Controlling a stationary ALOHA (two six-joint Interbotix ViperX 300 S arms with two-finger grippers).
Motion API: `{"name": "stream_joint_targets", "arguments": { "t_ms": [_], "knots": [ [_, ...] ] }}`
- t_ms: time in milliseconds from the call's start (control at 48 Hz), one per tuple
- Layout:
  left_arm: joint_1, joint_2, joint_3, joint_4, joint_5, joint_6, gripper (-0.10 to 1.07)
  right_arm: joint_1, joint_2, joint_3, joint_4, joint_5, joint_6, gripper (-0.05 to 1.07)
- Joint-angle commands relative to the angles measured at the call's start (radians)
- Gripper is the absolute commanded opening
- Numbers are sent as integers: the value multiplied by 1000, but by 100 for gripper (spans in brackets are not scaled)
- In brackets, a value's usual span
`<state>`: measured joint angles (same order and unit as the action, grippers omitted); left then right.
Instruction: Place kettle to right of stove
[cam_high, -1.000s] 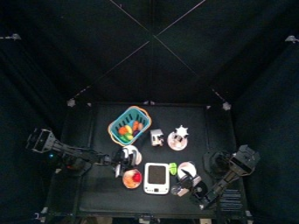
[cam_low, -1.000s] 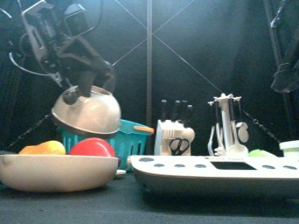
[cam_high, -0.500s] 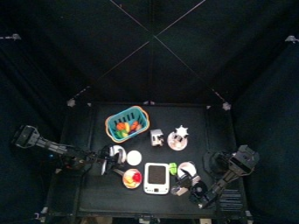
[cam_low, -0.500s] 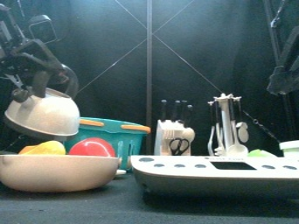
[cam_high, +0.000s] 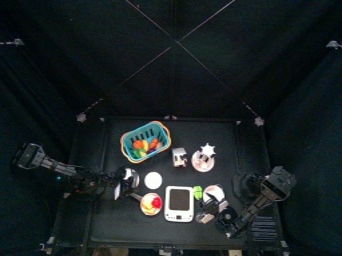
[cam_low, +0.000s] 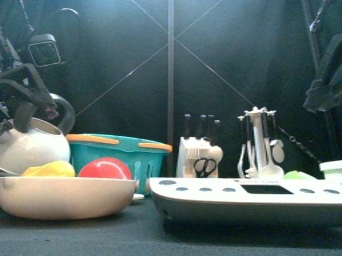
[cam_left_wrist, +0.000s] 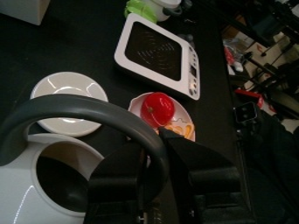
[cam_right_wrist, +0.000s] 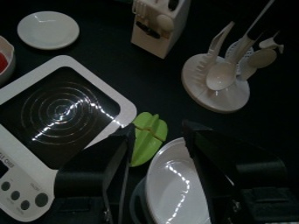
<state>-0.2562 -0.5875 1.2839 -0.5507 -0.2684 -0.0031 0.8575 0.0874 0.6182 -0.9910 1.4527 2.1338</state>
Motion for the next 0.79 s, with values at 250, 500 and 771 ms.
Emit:
{"name": "stream_joint_targets", "arguments": {
  "t_ms": [250, 500, 771],
  "knots": [
    [41, 31, -17, -18, -38, 2, 76, -14, -2, -17, -5, -15, 2, 83],
    [64, 74, -18, -17, -64, 3, 85, -17, -2, -17, -5, -15, 2, 83],
    [84, 51, -11, -12, -64, 8, 85, -17, -2, -17, -5, -15, 2, 83]
  ]
}}
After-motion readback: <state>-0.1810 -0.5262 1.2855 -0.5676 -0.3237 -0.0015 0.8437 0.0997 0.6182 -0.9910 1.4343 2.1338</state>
